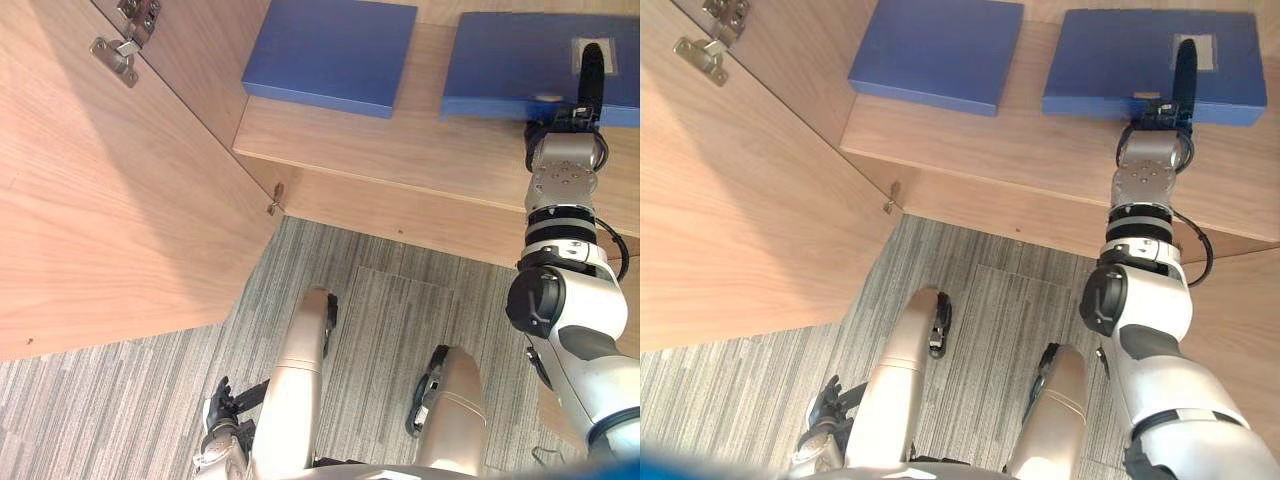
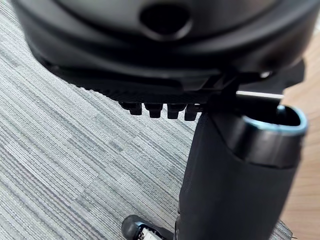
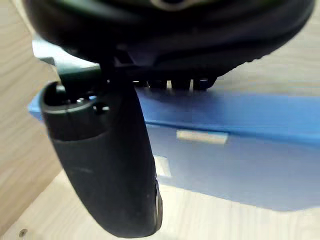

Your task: Walk over to the cabinet, pick up the folder, carry it to the office cabinet, place the folder inside the office cabinet, then close the office cabinet door

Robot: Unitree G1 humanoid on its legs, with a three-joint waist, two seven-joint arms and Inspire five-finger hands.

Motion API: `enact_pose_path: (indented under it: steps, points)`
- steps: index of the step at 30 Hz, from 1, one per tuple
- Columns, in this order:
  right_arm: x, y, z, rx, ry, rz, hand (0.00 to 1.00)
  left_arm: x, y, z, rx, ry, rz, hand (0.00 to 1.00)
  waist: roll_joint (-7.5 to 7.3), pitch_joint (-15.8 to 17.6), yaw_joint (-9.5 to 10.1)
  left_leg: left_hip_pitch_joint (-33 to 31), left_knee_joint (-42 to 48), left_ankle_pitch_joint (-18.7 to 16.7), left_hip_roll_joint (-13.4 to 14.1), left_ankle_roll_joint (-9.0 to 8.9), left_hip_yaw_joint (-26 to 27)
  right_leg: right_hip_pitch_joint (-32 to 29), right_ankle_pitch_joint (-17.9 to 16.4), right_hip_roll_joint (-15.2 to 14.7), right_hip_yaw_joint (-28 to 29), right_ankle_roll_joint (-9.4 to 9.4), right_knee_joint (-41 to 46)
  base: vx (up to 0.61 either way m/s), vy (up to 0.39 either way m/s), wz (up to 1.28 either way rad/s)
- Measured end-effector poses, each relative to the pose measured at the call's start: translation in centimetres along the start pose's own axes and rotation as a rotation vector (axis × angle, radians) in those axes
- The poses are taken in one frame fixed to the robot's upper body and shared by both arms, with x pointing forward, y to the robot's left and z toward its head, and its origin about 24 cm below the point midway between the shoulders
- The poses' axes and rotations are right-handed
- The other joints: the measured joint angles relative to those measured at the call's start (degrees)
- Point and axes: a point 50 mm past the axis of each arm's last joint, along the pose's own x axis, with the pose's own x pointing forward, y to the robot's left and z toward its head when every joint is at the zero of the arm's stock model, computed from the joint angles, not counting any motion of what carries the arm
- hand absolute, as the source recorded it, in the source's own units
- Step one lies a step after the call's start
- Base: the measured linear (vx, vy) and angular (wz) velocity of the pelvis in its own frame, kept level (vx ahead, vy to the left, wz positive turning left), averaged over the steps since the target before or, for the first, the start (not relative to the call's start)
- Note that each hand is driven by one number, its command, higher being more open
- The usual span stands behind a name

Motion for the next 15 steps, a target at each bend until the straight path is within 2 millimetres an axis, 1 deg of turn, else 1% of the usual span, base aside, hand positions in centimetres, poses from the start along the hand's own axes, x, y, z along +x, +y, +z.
enact_pose_path:
  steps: [1,3,7,11,13,14,15]
  points:
    - [0.0,0.0,0.0,-0.032,-0.003,0.000,1.00,0.0,0.0,0.0,0.000,0.000,0.001,1.00,0.00,0.0,-0.03,0.1,0.0,0.0,0.0,-0.01,0.0,0.0,0.0,0.0,0.0,0.00,0.0,0.00,0.000,0.00]
    - [0.2,-0.3,-0.5,-0.205,-0.018,0.004,1.00,0.0,0.0,0.0,0.000,0.001,0.005,1.00,0.00,0.0,-0.39,0.5,-0.3,0.2,0.0,-0.05,0.0,0.5,0.0,0.0,-0.1,0.00,-0.3,-0.02,-0.034,0.00]
    - [0.3,-0.8,-1.6,-0.358,0.001,0.022,1.00,0.0,0.1,-0.1,0.001,0.005,0.014,1.00,-0.02,0.0,-1.08,2.5,-1.9,0.4,0.3,-0.21,0.3,2.2,0.3,0.1,-0.3,0.14,-2.1,-0.01,-0.036,-0.03]
    - [0.4,-1.3,-2.9,-0.516,0.039,0.074,1.00,0.0,0.2,-0.2,0.004,0.006,0.009,1.00,-0.05,0.0,-1.66,5.3,-4.7,0.7,0.7,-0.13,0.9,4.6,1.5,0.4,-0.6,0.15,-5.3,0.03,-0.036,-0.07]
    - [0.6,-2.1,-3.5,-0.646,0.062,0.110,1.00,0.0,0.2,-0.1,0.006,0.005,-0.005,1.00,-0.07,0.0,-2.17,7.3,-6.6,1.0,0.9,-0.02,0.8,6.8,2.5,0.7,-1.6,0.12,-7.9,0.07,-0.044,-0.03]
    - [0.7,-2.4,-3.6,-0.674,0.070,0.119,1.00,0.1,0.2,-0.1,0.008,0.004,-0.010,1.00,-0.10,0.0,-2.24,7.9,-7.2,1.1,0.9,0.11,0.8,7.4,2.7,0.7,-1.7,0.21,-8.6,0.08,-0.040,0.00]
    - [0.9,-3.0,-3.7,-0.749,0.086,0.140,1.00,0.1,0.2,0.0,0.012,0.003,-0.028,1.00,-0.15,-0.1,-2.30,9.1,-8.2,1.3,1.0,0.29,0.9,8.8,3.1,0.7,-2.1,-0.17,-9.9,0.08,-0.030,-0.03]
